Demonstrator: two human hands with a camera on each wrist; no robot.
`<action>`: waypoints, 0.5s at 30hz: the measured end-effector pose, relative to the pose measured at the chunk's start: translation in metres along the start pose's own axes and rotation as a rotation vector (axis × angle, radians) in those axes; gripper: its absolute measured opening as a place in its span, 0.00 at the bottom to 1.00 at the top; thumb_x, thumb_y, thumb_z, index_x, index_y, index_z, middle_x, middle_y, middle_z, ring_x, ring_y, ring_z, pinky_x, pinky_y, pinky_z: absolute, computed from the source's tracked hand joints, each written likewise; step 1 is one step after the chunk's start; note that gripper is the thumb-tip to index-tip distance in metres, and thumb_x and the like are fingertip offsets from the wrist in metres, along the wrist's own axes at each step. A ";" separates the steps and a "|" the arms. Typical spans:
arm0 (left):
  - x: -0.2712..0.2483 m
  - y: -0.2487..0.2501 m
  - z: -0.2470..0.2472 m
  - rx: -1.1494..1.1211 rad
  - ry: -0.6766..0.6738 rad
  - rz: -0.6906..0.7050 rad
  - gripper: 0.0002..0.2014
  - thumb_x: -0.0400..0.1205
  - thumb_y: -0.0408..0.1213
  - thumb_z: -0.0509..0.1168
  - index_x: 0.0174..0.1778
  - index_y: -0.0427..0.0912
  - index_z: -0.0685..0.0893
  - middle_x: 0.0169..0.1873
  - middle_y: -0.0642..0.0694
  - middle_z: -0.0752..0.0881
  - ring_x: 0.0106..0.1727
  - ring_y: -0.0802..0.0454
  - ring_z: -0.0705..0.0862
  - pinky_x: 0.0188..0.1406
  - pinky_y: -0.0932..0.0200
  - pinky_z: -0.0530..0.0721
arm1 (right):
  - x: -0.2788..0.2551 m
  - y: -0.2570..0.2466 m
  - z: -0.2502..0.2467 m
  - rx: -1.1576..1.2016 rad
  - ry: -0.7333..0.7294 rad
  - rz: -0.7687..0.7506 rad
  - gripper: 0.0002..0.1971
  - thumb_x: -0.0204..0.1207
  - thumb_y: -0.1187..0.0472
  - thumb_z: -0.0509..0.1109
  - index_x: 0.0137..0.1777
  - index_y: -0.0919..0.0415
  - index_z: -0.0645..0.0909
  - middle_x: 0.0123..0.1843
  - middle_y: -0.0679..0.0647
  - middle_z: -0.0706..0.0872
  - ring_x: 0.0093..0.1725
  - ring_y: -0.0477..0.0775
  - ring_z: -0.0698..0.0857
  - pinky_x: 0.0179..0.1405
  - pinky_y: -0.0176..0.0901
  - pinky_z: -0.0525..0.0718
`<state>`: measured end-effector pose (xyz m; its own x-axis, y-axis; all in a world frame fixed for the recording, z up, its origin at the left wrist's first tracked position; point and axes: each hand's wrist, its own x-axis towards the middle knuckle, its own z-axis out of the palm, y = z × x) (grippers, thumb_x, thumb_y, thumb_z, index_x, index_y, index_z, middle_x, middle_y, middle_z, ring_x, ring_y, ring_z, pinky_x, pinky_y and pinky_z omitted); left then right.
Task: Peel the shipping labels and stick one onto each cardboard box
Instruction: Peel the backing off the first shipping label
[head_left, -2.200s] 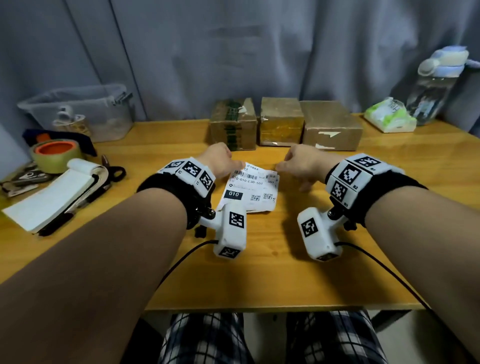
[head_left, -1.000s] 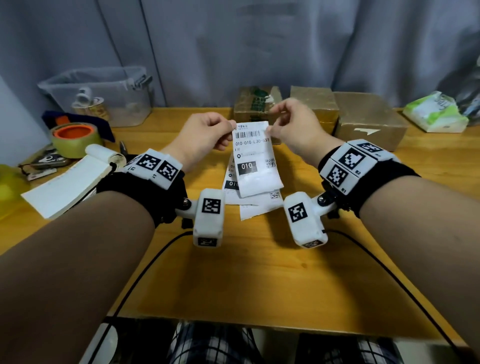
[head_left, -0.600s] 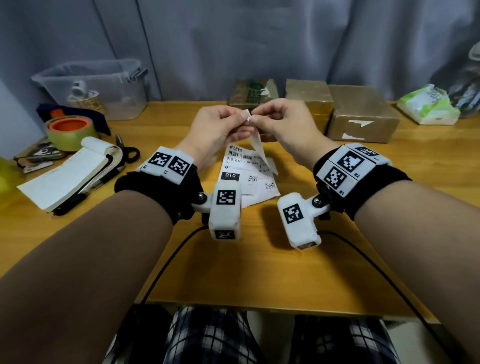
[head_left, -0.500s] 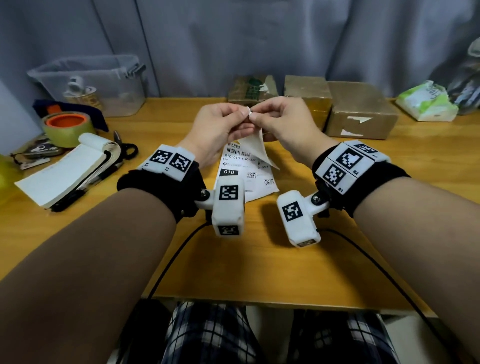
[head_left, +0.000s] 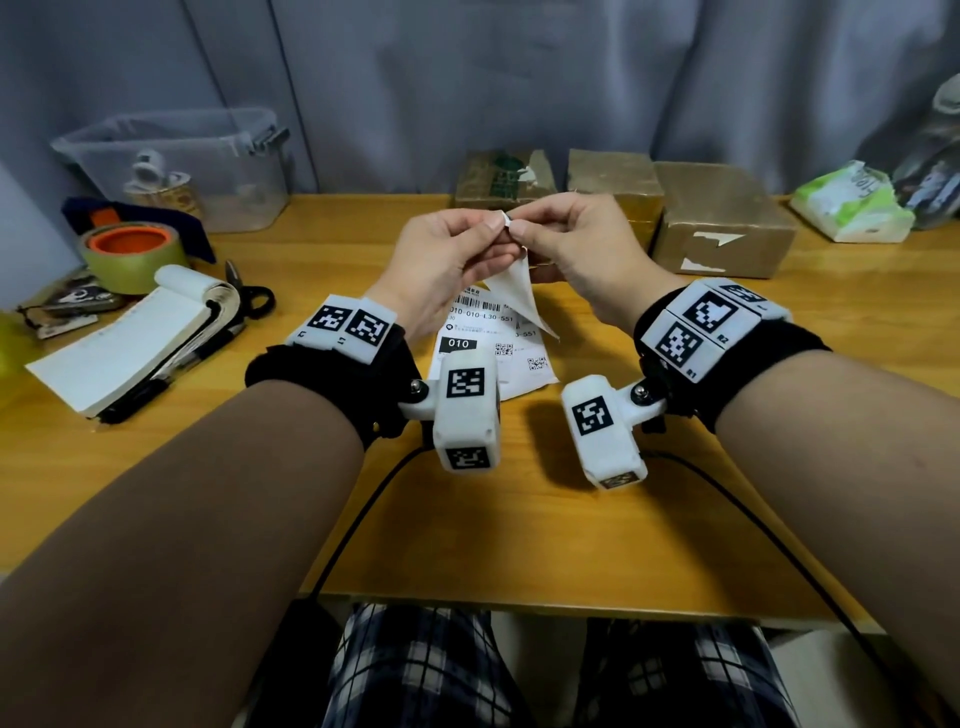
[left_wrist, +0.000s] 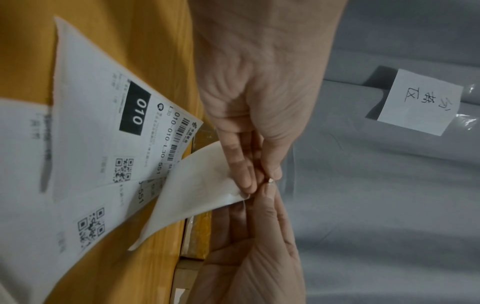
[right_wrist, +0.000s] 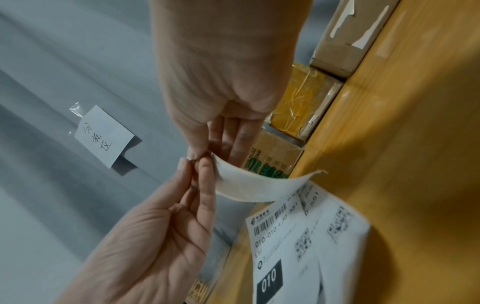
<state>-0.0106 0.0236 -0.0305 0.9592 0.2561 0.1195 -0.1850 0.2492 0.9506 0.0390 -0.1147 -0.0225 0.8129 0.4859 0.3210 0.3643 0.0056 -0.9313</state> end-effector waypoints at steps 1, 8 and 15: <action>-0.001 0.000 0.000 -0.006 -0.001 0.000 0.05 0.81 0.27 0.64 0.43 0.32 0.85 0.29 0.43 0.89 0.32 0.55 0.88 0.37 0.67 0.89 | 0.000 0.000 0.000 0.006 -0.004 0.001 0.09 0.78 0.70 0.68 0.55 0.70 0.84 0.38 0.53 0.88 0.31 0.39 0.88 0.29 0.30 0.83; -0.001 -0.002 0.002 -0.048 0.010 -0.005 0.05 0.81 0.26 0.63 0.44 0.30 0.83 0.28 0.44 0.89 0.30 0.56 0.88 0.36 0.67 0.88 | 0.000 0.003 -0.002 0.030 -0.018 0.027 0.10 0.79 0.69 0.67 0.57 0.70 0.84 0.41 0.56 0.88 0.34 0.42 0.89 0.32 0.32 0.84; -0.003 -0.002 0.001 -0.053 0.010 0.006 0.05 0.81 0.26 0.63 0.45 0.30 0.84 0.29 0.43 0.89 0.31 0.55 0.88 0.36 0.67 0.88 | 0.000 0.003 -0.003 0.033 -0.035 0.039 0.08 0.79 0.68 0.67 0.55 0.66 0.85 0.42 0.55 0.89 0.37 0.45 0.90 0.34 0.36 0.86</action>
<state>-0.0129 0.0215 -0.0323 0.9561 0.2667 0.1217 -0.2017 0.2972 0.9333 0.0414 -0.1171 -0.0249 0.8095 0.5168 0.2786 0.3171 0.0144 -0.9483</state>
